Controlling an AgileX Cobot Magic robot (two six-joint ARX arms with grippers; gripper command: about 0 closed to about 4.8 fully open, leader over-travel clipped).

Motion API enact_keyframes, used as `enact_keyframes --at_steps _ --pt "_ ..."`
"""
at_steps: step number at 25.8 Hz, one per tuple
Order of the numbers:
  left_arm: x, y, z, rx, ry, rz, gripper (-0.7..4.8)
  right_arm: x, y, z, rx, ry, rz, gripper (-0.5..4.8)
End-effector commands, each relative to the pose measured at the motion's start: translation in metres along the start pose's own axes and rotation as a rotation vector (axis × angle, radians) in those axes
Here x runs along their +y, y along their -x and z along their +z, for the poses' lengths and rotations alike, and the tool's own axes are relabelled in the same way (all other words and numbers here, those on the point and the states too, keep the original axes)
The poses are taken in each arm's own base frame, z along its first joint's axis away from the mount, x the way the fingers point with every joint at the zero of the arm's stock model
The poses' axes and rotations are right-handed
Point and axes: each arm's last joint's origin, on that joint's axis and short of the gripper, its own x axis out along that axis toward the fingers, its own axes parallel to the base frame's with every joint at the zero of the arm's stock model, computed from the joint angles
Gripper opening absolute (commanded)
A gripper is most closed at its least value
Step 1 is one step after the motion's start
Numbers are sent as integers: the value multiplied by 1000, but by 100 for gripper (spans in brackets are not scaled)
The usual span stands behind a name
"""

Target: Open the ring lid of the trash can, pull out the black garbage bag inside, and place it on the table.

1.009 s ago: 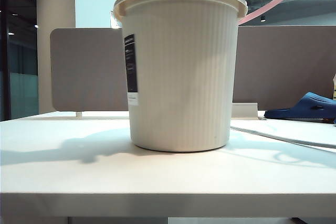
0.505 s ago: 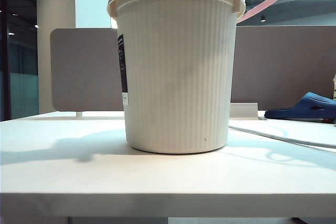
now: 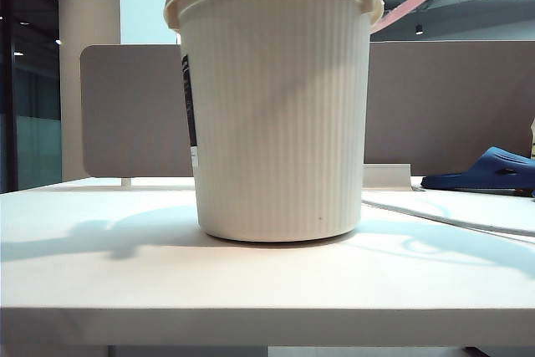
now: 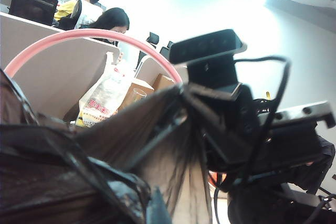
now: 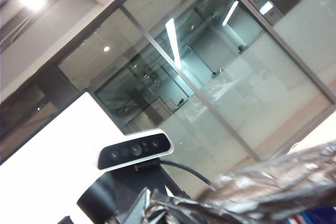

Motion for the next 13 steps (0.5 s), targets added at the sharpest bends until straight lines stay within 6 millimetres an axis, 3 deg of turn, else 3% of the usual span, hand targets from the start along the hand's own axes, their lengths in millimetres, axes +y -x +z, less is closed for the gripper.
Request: enact_keyframes --at_steps 1,7,13 --pt "-7 0 11 -60 -29 -40 -6 14 -8 7 -5 52 23 -1" --pt "-15 -1 26 -96 -51 -64 -6 14 -9 8 3 51 15 -1" --pt "-19 -1 33 -133 -69 -84 -6 28 -14 17 -1 87 40 -1"
